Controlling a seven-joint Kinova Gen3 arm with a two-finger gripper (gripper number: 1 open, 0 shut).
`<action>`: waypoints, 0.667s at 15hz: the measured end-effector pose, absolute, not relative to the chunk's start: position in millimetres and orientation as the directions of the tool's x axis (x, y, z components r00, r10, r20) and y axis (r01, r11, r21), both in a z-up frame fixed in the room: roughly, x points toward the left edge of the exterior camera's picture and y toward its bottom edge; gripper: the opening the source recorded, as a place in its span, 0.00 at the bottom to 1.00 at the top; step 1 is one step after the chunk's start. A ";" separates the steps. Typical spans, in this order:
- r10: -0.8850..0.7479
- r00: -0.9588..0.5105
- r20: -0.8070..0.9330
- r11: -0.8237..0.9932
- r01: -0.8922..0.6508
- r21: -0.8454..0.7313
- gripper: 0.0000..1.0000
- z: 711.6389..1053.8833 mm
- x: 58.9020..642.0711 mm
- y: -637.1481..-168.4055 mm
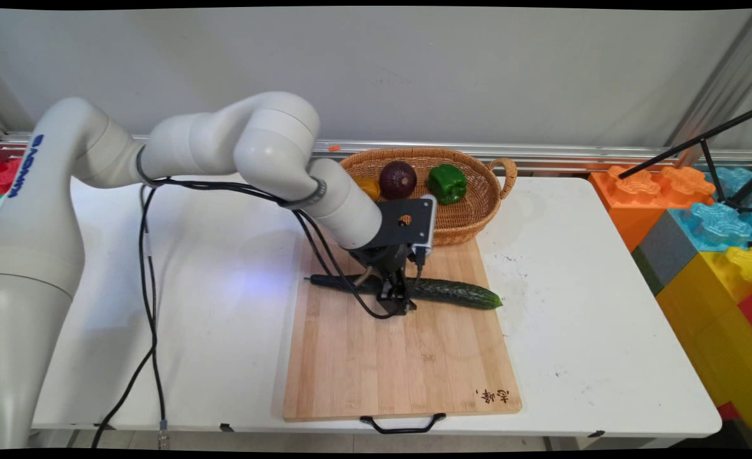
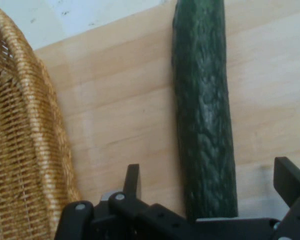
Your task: Pick up the cucumber from the cutting board, then place the picked object in the vegetable basket
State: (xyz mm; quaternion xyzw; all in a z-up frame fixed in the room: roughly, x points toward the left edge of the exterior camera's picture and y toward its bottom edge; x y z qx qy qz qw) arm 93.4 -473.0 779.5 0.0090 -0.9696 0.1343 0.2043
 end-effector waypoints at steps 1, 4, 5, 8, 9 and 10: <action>0.037 -0.917 0.396 0.963 -0.073 -0.259 1.00 777.5 91.1 -473.7; 0.036 -0.920 0.391 0.962 -0.074 -0.264 1.00 773.3 85.3 -474.9; 0.037 -0.920 0.390 0.961 -0.073 -0.266 0.00 772.1 83.1 -475.2; 0.036 -0.922 0.385 0.961 -0.073 -0.266 0.00 769.4 77.6 -475.1; 0.035 -0.923 0.384 0.961 -0.074 -0.266 0.00 769.2 77.2 -474.9; 0.032 -0.923 0.384 0.961 -0.077 -0.266 0.00 769.5 76.7 -474.7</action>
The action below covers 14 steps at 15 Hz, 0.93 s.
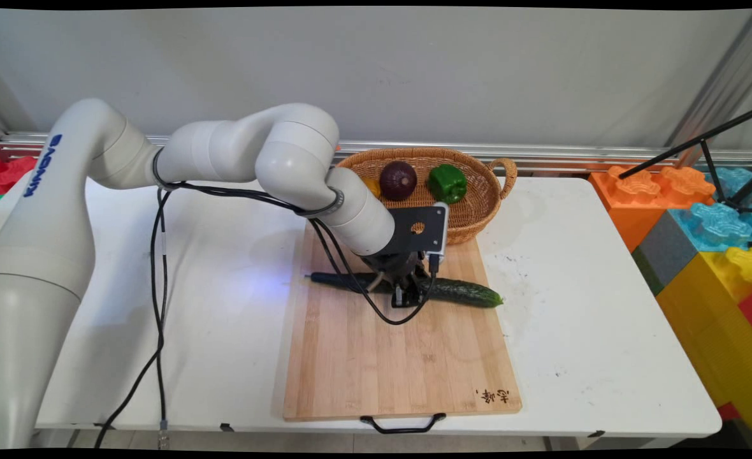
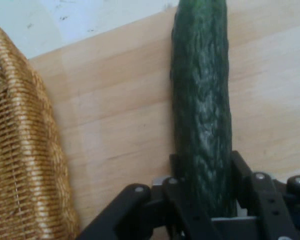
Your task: Place the picked object in the vegetable basket
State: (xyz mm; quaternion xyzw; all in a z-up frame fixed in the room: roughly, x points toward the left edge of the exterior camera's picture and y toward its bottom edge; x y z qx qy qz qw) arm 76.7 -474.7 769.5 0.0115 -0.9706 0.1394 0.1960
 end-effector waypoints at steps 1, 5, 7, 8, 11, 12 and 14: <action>0.030 -0.923 0.383 0.961 -0.079 -0.265 0.00 769.9 76.6 -474.3; 0.020 -0.923 0.384 0.962 -0.088 -0.259 0.00 781.6 74.7 -467.7; 0.028 -0.923 0.383 0.960 -0.082 -0.268 0.00 795.9 71.8 -461.6; 0.035 -0.924 0.381 0.958 -0.078 -0.277 0.00 804.0 70.0 -458.1; 0.059 -0.924 0.378 0.950 -0.064 -0.304 0.00 831.4 62.4 -445.4; 0.071 -0.924 0.376 0.946 -0.056 -0.318 0.00 843.3 58.3 -440.4; 0.090 -0.923 0.375 0.937 -0.049 -0.346 0.00 860.2 52.8 -436.4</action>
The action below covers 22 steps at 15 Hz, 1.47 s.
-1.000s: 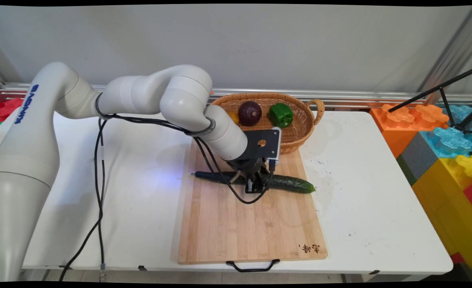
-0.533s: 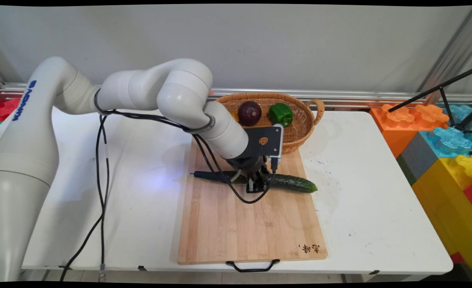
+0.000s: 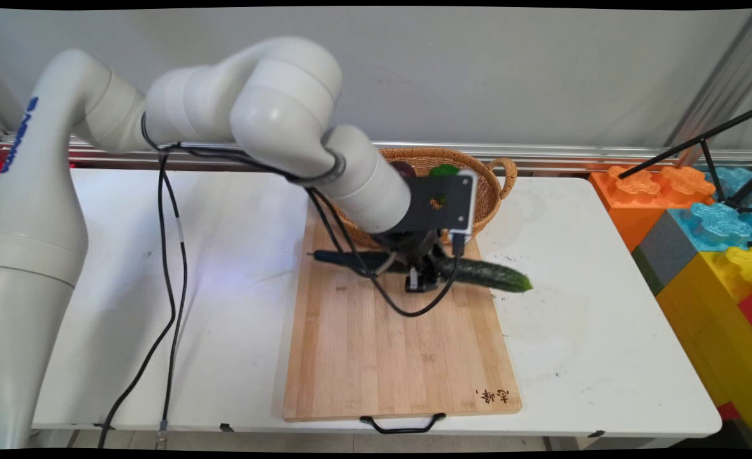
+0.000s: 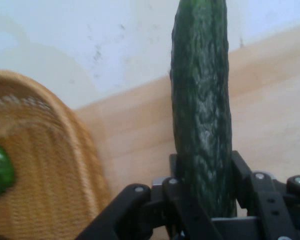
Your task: Place the picked object in the vegetable basket
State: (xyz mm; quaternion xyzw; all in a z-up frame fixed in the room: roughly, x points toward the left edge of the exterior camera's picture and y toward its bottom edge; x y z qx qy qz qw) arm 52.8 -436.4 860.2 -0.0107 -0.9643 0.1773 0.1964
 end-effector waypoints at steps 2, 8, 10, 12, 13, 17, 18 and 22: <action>0.114 -0.921 0.373 0.915 -0.050 -0.401 0.00 880.8 48.4 -440.2; 0.095 -0.901 0.422 0.824 -0.167 -0.541 0.00 906.5 72.9 -505.7; 0.061 -0.888 0.456 0.822 -0.215 -0.527 0.00 896.7 82.4 -526.0; 0.033 -0.876 0.482 0.824 -0.249 -0.509 0.00 887.4 88.2 -539.1; 0.017 -0.869 0.494 0.824 -0.267 -0.499 0.00 881.2 91.7 -546.5; -0.032 -0.845 0.534 0.830 -0.320 -0.456 0.00 861.6 100.8 -567.0; -0.044 -0.837 0.546 0.834 -0.332 -0.441 0.00 855.5 102.5 -572.7; -0.074 -0.816 0.573 0.851 -0.351 -0.390 0.00 835.4 108.8 -586.8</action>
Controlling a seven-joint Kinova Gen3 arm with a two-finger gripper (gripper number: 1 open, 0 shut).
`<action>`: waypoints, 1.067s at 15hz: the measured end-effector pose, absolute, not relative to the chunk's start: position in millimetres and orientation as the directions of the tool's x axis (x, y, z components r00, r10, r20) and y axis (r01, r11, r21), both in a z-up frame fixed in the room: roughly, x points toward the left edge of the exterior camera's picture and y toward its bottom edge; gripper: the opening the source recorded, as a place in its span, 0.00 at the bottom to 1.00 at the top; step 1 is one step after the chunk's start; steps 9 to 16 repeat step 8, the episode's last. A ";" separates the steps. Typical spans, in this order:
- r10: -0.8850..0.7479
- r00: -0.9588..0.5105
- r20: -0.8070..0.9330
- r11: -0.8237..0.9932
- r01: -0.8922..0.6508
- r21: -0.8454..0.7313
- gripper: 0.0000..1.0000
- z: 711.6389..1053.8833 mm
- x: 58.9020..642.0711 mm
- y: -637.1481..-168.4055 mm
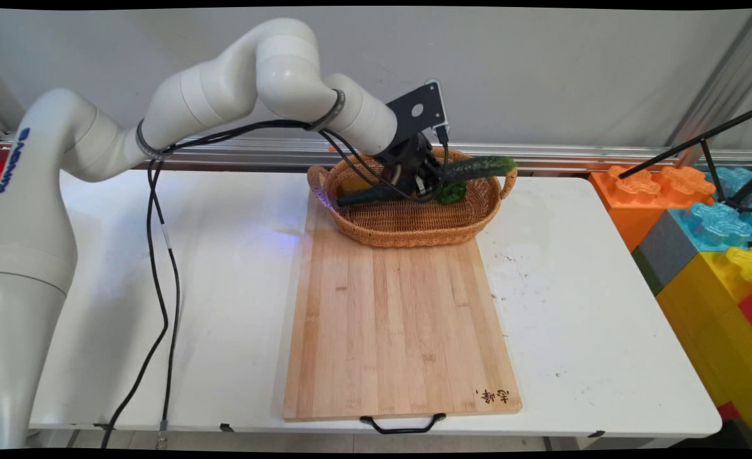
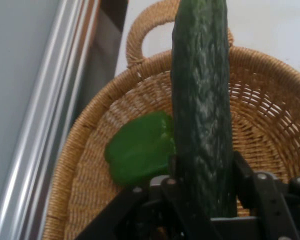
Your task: Place the picked object in the vegetable basket
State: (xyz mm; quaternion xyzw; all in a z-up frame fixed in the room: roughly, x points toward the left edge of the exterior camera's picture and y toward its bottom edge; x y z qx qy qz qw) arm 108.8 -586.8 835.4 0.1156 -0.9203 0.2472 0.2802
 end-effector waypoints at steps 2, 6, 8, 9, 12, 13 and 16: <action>-0.073 -0.812 0.579 0.858 -0.347 -0.378 1.00 829.9 108.9 -589.6; -0.072 -0.805 0.589 0.871 -0.338 -0.356 1.00 822.9 107.8 -591.9; -0.079 -0.802 0.591 0.875 -0.340 -0.344 1.00 824.5 106.1 -588.3; -0.079 -0.802 0.591 0.875 -0.340 -0.344 1.00 824.5 106.1 -588.3; -0.079 -0.802 0.591 0.875 -0.340 -0.344 1.00 824.5 106.1 -588.3; -0.079 -0.802 0.591 0.875 -0.340 -0.344 1.00 824.5 106.1 -588.3; -0.079 -0.802 0.591 0.875 -0.340 -0.344 1.00 824.5 106.1 -588.3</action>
